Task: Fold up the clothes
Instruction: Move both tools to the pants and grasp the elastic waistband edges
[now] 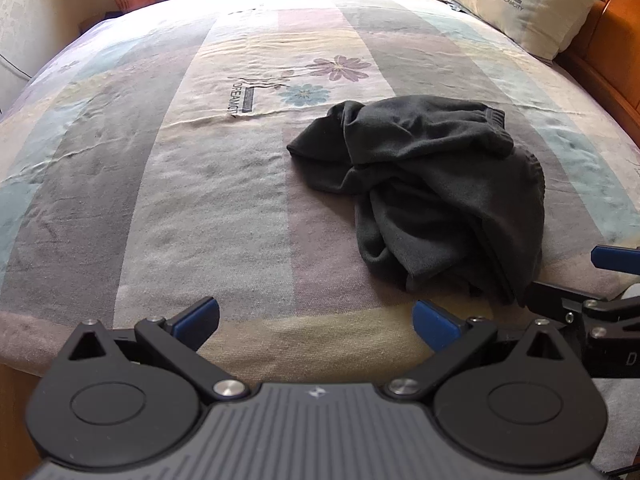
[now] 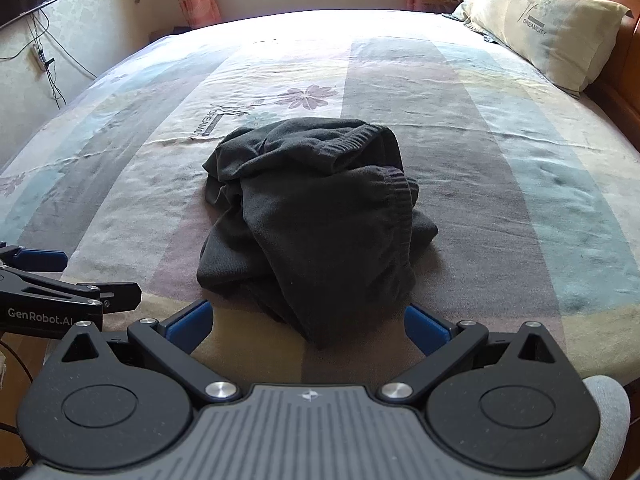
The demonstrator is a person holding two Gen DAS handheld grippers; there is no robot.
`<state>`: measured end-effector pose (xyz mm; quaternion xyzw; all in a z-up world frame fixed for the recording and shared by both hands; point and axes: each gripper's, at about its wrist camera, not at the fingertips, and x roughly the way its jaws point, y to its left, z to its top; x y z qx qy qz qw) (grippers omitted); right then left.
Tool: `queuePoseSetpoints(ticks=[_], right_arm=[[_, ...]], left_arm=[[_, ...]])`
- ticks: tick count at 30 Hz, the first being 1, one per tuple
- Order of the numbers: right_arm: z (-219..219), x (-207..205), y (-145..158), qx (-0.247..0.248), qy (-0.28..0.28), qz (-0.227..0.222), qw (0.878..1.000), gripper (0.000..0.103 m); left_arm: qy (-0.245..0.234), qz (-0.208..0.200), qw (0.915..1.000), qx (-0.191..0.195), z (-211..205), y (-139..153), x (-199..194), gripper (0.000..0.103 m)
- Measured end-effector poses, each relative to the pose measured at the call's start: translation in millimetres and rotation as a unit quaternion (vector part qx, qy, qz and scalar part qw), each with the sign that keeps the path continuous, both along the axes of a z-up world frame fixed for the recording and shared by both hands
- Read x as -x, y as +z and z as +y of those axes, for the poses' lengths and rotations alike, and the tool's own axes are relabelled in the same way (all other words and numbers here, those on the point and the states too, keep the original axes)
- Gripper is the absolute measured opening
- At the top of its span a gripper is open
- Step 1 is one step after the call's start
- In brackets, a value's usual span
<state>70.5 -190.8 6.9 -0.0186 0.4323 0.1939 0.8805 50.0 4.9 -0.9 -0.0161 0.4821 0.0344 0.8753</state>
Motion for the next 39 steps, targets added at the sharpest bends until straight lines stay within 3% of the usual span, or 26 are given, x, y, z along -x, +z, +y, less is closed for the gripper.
queuePoseSetpoints(ticks=[7, 24, 34, 39], right_arm=[[-7.6, -20.6, -0.1, -0.016, -0.01, 0.002, 1.0, 0.103], [-48.2, -36.5, -29.4, -0.044, -0.057, 0.05, 0.996, 0.103], [-65.9, -44.7, -40.3, -0.067, -0.07, 0.069, 0.993, 0.103], [-69.5, -48.4, -44.4, -0.074, -0.074, 0.074, 0.992, 0.103]], left_arm=[[-0.004, 0.005, 1.0, -0.001, -3.6, 0.5, -24.3, 0.102], [-0.082, -0.007, 0.9957, -0.044, -57.3, 3.3, -103.3, 0.102], [-0.091, -0.033, 0.9952, -0.014, -52.0, -9.6, -144.2, 0.103], [-0.084, -0.047, 0.9951, -0.024, -49.9, -6.9, -153.6, 0.102]])
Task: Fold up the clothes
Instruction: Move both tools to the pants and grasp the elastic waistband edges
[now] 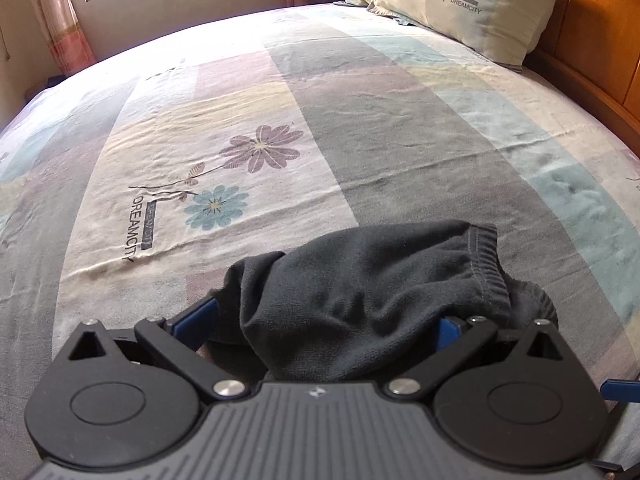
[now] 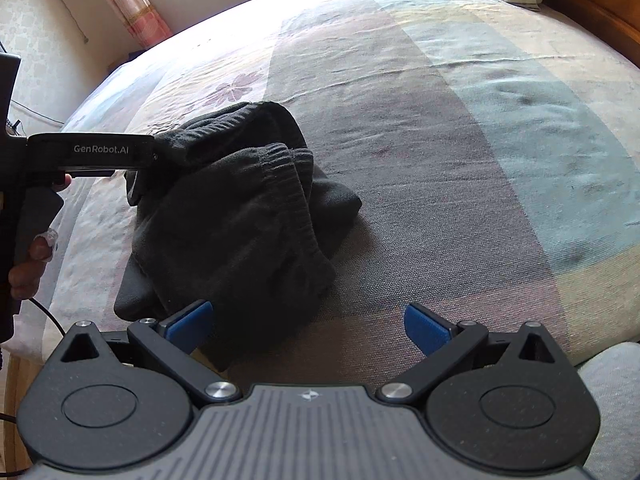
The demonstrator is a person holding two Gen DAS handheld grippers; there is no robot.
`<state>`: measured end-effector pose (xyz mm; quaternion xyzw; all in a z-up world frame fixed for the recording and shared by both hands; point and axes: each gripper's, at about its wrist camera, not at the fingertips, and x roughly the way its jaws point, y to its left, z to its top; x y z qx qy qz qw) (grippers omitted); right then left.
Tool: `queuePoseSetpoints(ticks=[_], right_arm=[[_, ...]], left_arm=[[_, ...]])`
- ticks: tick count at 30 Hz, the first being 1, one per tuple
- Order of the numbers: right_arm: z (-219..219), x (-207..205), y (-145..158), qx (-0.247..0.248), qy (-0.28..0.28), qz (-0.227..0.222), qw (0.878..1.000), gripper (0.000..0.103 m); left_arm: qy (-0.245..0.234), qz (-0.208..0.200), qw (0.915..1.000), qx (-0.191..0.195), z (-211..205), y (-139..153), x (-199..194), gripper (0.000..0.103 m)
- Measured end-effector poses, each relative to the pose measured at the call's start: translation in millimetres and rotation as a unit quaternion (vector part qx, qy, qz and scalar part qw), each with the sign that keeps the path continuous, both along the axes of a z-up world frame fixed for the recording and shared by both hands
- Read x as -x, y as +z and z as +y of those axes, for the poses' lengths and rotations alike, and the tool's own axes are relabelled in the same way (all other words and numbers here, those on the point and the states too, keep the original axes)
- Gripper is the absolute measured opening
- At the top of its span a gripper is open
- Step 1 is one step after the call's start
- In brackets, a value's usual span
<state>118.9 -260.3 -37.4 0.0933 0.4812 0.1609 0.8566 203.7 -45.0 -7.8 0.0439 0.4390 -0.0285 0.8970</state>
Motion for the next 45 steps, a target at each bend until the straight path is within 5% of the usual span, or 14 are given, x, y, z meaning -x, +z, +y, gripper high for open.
queuePoseSetpoints(ticks=[7, 14, 27, 37, 41, 45], right_arm=[[2.7, 0.7, -3.6, -0.005, 0.009, 0.005, 1.0, 0.103], [2.7, 0.4, -6.0, -0.014, 0.012, 0.005, 1.0, 0.103], [-3.5, -4.6, -7.8, -0.042, 0.016, 0.0, 0.999, 0.103], [-16.1, -39.3, 7.4, -0.078, 0.045, -0.058, 0.994, 0.103], [-19.9, -63.7, 9.7, -0.12, 0.063, -0.107, 0.985, 0.103], [-12.8, -99.0, -2.7, -0.174, 0.085, -0.094, 0.976, 0.103]], left_arm=[[-0.013, 0.014, 0.9997, 0.017, 2.5, -22.5, 1.9, 0.103], [0.003, 0.03, 0.9947, 0.099, 24.7, -35.3, 1.7, 0.103], [0.009, -0.042, 0.9989, 0.019, 23.3, 4.6, -16.8, 0.102], [0.052, -0.054, 0.9965, 0.038, 50.6, 10.6, -31.9, 0.102], [0.056, -0.059, 0.996, 0.038, 53.2, 13.0, -36.2, 0.102], [0.057, -0.055, 0.9962, 0.035, 53.8, 11.5, -38.3, 0.102]])
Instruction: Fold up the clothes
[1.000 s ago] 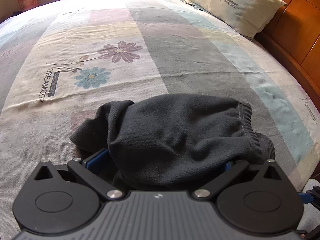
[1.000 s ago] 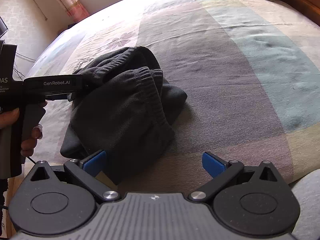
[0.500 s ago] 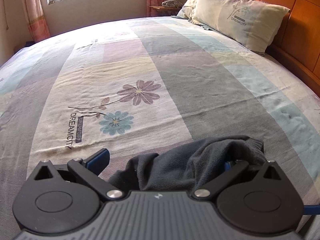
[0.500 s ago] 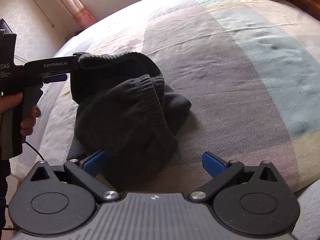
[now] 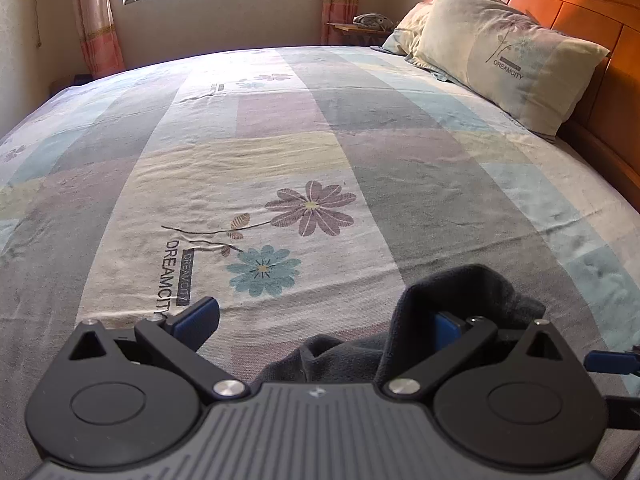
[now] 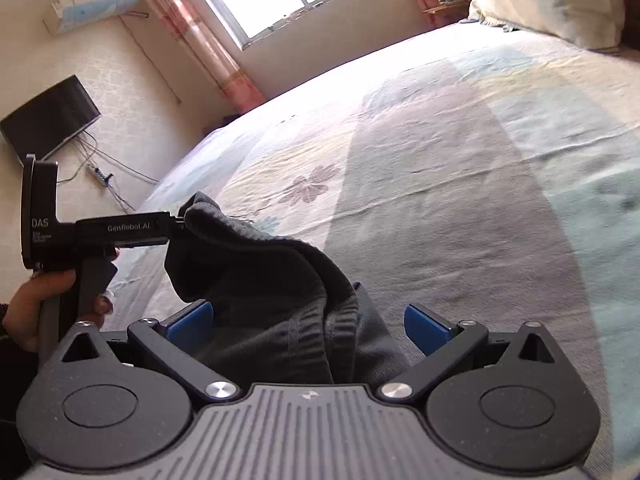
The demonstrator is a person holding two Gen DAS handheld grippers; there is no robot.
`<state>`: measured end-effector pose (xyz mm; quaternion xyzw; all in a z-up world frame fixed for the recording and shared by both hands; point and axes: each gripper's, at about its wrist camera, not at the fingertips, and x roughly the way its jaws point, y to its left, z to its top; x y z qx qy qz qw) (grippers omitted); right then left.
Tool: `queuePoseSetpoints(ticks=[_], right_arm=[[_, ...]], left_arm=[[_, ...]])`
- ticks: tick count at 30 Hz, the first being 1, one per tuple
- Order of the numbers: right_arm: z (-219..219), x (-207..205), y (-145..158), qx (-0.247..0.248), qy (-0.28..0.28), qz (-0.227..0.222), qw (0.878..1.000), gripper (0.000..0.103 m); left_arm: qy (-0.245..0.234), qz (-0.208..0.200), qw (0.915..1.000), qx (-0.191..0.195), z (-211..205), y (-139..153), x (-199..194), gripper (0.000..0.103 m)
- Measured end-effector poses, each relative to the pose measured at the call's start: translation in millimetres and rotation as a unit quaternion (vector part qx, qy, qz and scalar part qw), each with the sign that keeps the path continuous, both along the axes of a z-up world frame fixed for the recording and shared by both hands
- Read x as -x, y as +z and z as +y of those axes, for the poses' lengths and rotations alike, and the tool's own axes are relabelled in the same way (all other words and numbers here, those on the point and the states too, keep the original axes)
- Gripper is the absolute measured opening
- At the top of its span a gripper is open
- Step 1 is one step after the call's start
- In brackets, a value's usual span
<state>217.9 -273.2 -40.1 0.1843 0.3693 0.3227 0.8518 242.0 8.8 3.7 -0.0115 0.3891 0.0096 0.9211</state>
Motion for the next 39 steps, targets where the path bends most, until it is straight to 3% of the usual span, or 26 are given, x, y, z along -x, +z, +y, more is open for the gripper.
queuePoseSetpoints(ticks=[7, 16, 18, 22, 28, 30, 33, 36, 39], right_arm=[[14.6, -24.4, -23.8, -0.051, 0.04, 0.056, 0.996, 0.103], [20.3, -8.2, 5.9, -0.056, 0.066, 0.004, 0.996, 0.103], [20.0, -7.3, 8.2, -0.07, 0.078, 0.012, 0.994, 0.103], [19.8, -0.4, -8.2, -0.106, 0.096, 0.075, 0.987, 0.103], [22.6, 4.2, 9.6, -0.122, 0.12, 0.038, 0.985, 0.103], [28.9, -6.7, 1.4, -0.115, 0.123, 0.045, 0.985, 0.103], [36.1, -18.5, -32.1, -0.109, 0.112, 0.096, 0.983, 0.103], [34.1, -9.7, -43.6, -0.12, 0.114, 0.072, 0.984, 0.103], [31.4, -6.9, -31.6, -0.122, 0.11, 0.078, 0.983, 0.103]], left_arm=[[-0.007, 0.004, 0.9999, -0.008, -0.1, -2.3, -0.8, 0.102], [-0.019, -0.003, 0.9997, -0.013, -3.6, 1.6, -4.7, 0.102], [-0.021, -0.006, 0.9997, -0.01, -3.9, 3.6, -3.5, 0.102], [-0.021, -0.008, 0.9997, -0.006, -1.6, 8.0, 3.8, 0.102], [-0.009, -0.006, 0.9999, 0.0, 6.1, 11.0, 19.1, 0.102], [-0.007, -0.004, 1.0, 0.005, 7.3, 10.7, 25.2, 0.102], [-0.008, 0.005, 0.9997, 0.02, 8.6, 7.7, 36.0, 0.102], [-0.009, 0.015, 0.9996, 0.023, 8.9, 1.0, 47.4, 0.102], [-0.001, 0.032, 0.999, 0.031, 13.2, -8.3, 55.5, 0.102]])
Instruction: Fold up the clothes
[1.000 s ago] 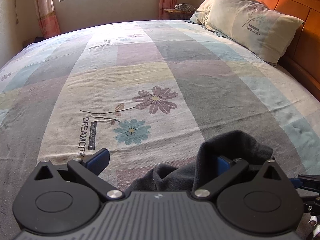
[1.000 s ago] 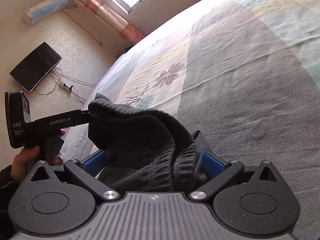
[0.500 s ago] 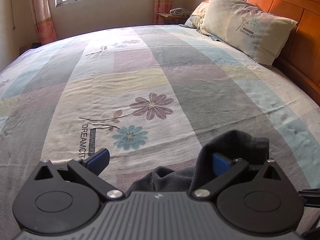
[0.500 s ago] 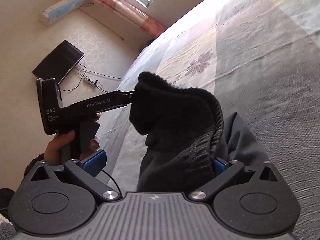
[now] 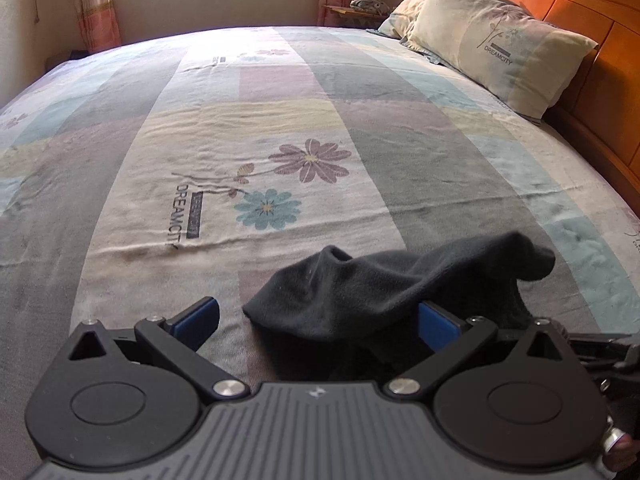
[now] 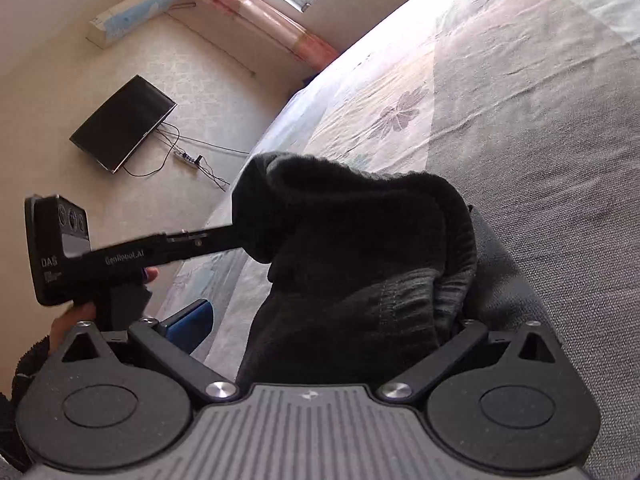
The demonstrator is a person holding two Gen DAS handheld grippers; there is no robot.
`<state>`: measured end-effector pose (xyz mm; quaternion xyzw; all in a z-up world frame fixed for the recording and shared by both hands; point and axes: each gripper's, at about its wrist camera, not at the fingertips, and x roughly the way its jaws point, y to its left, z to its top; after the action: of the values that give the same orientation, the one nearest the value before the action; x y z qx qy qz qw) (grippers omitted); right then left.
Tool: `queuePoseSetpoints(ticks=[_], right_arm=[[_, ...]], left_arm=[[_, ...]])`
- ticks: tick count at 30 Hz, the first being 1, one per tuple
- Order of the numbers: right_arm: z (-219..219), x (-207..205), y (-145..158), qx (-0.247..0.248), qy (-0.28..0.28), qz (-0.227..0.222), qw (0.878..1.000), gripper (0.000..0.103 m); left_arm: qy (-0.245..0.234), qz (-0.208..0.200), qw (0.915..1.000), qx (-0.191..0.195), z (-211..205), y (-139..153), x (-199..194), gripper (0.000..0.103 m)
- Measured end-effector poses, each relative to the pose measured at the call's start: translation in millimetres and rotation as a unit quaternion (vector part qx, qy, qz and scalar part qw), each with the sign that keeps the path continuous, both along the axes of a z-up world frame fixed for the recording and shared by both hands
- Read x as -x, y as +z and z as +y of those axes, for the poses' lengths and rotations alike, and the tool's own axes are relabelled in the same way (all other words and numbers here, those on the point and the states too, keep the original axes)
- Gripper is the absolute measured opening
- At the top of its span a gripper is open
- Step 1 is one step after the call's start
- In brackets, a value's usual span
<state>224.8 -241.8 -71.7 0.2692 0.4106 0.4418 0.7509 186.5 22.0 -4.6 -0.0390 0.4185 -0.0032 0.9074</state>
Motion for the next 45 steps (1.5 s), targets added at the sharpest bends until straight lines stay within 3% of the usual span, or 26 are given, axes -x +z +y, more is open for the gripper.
queuePoseSetpoints(ticks=[5, 8, 11, 17, 18, 21, 26, 30, 34, 41, 45], right_arm=[[-3.0, -3.4, 28.2, -0.021, 0.014, -0.048, 0.999, 0.103], [-0.8, -18.1, 10.1, -0.013, 0.001, -0.016, 1.0, 0.102], [5.4, -25.9, -9.6, 0.03, -0.009, 0.001, 1.0, 0.083], [0.9, -20.7, 24.8, 0.023, 0.002, -0.058, 0.998, 0.08], [2.9, -23.7, 25.9, 0.03, 0.004, -0.059, 0.998, 0.077], [13.9, -30.6, 21.9, 0.089, 0.006, -0.058, 0.994, 0.048], [16.4, -15.4, 33.3, 0.125, 0.027, -0.105, 0.986, 0.043], [21.8, -16.9, 38.2, 0.15, 0.04, -0.126, 0.98, 0.055], [32.1, -22.6, 33.5, 0.188, 0.023, -0.131, 0.973, 0.029], [29.9, -20.9, 53.8, 0.211, -0.009, -0.155, 0.965, 0.025], [15.7, -27.7, 65.7, 0.229, -0.054, -0.162, 0.958, 0.023]], left_arm=[[0.022, 0.004, 0.9996, 0.015, 8.3, -5.8, 12.8, 0.103], [0.034, 0.003, 0.9988, 0.034, 13.7, -7.8, 20.8, 0.102], [0.052, 0.007, 0.9974, 0.05, 20.8, -12.7, 29.7, 0.102], [0.072, 0.016, 0.9956, 0.059, 32.5, -18.9, 41.7, 0.102], [0.071, 0.015, 0.9954, 0.062, 32.7, -18.4, 42.7, 0.102], [0.069, 0.013, 0.9949, 0.072, 33.1, -16.9, 45.9, 0.102], [0.047, 0.01, 0.9969, 0.063, 26.5, -14.8, 48.7, 0.102], [0.037, 0.008, 0.9973, 0.064, 20.5, -14.6, 49.7, 0.102], [0.036, 0.008, 0.9975, 0.06, 20.2, -13.1, 54.6, 0.102], [0.032, 0.008, 0.998, 0.053, 22.5, -11.3, 55.7, 0.102], [0.024, 0.002, 0.998, 0.058, 20.4, -8.0, 55.7, 0.102]])
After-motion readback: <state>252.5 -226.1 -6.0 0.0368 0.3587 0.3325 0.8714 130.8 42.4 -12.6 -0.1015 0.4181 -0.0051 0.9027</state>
